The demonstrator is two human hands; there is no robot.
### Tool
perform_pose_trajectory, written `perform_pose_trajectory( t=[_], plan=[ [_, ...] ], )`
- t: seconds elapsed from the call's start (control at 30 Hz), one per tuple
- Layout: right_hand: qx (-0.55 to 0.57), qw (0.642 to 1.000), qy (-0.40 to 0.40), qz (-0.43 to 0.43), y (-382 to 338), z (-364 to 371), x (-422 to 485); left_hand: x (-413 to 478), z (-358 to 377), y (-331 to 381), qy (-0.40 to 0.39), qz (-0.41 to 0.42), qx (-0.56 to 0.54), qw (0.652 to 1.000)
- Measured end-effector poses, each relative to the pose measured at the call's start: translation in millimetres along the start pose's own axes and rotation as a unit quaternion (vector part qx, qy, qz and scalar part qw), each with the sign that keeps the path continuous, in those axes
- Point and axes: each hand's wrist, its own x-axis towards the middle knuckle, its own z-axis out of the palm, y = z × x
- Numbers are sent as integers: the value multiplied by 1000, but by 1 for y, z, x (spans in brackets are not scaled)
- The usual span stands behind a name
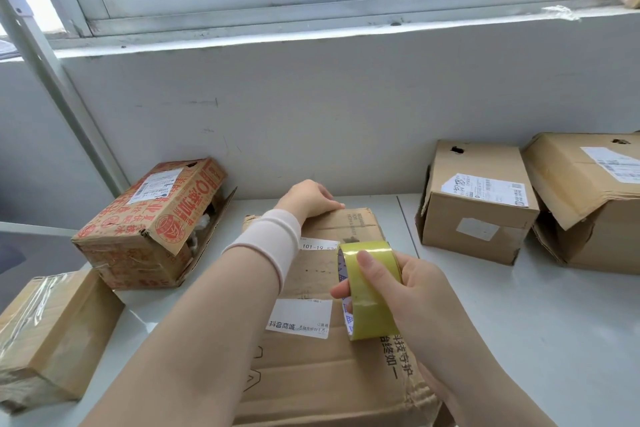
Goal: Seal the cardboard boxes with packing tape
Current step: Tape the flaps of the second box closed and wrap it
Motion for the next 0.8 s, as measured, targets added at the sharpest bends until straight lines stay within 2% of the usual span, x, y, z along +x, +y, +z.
perform_pose_trajectory(
  t=[0.07,0.1,0.17,0.23,0.3,0.4,0.5,0.7,0.8],
  plan=[
    [8,1000,3,-6,0,1,-1,-4,5,0,86,73,-21,993],
    [7,1000,4,-10,1,1,-1,-8,6,-1,97,102,-45,989],
    [9,1000,10,-20,3,3,-1,-16,7,-2,49,127,-77,988],
    [11,999,13,-33,8,4,-4,-22,8,-7,16,124,-81,989],
    [-23,998,6,-57,16,1,-9,-21,10,-10,22,111,-71,991],
    [-94,993,-11,-72,30,-7,-19,-20,16,-8,40,92,16,995],
    [-128,987,-14,-96,31,-9,-21,-22,16,-7,49,81,17,995],
    [-34,992,69,-96,20,-13,-41,-22,15,-3,48,61,3,997],
    [-22,995,34,-91,25,-15,-51,-23,16,-4,54,58,2,997]
  ],
)
